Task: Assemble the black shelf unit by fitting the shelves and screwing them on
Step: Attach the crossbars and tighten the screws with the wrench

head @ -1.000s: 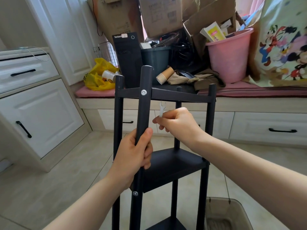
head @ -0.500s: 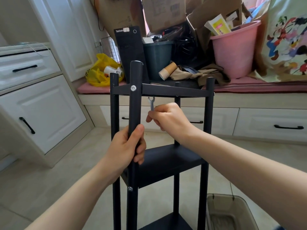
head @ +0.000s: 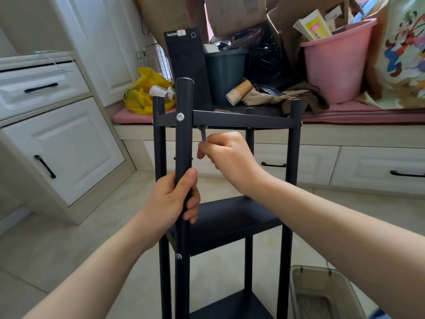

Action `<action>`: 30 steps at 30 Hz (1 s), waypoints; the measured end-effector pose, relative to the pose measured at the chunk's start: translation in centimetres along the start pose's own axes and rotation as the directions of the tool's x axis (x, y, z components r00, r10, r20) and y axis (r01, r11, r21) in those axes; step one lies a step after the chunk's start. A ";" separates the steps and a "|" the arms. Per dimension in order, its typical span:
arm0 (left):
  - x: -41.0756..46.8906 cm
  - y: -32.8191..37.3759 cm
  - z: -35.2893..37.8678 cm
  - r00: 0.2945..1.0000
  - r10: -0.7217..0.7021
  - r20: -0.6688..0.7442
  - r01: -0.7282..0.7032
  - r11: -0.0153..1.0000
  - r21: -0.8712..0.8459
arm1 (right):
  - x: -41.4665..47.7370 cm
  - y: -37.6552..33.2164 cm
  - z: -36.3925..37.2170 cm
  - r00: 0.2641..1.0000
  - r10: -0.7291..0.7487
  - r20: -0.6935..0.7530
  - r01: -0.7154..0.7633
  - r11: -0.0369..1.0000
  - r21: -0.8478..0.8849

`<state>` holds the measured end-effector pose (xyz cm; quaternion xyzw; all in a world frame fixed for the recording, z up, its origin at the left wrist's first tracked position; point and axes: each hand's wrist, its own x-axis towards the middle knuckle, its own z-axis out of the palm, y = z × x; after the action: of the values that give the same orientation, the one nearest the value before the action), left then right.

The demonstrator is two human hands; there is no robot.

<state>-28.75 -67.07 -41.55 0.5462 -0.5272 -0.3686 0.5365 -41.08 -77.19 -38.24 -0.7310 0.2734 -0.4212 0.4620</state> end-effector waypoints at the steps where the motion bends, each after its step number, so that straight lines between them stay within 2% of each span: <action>1: 0.0 -0.1 -0.1 1.000 -0.001 0.006 0.001 1.000 0.004 | 0.0 -0.1 0.0 1.000 -0.005 -0.005 0.005 1.000 0.002; 16: -0.1 -0.2 -0.3 0.999 -0.001 0.050 0.000 1.000 0.026 | -0.1 -1.2 0.9 0.994 -0.061 -0.091 0.066 0.997 0.050; 30: 0.0 -0.4 -0.6 0.997 -0.015 0.071 0.013 0.999 0.030 | 0.2 -0.6 2.1 0.980 -0.085 -0.178 0.080 0.996 -0.036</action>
<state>-28.14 -67.04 -41.81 0.5443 -0.5477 -0.3836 0.5066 -39.15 -76.21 -38.08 -0.7074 0.2893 -0.5001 0.4072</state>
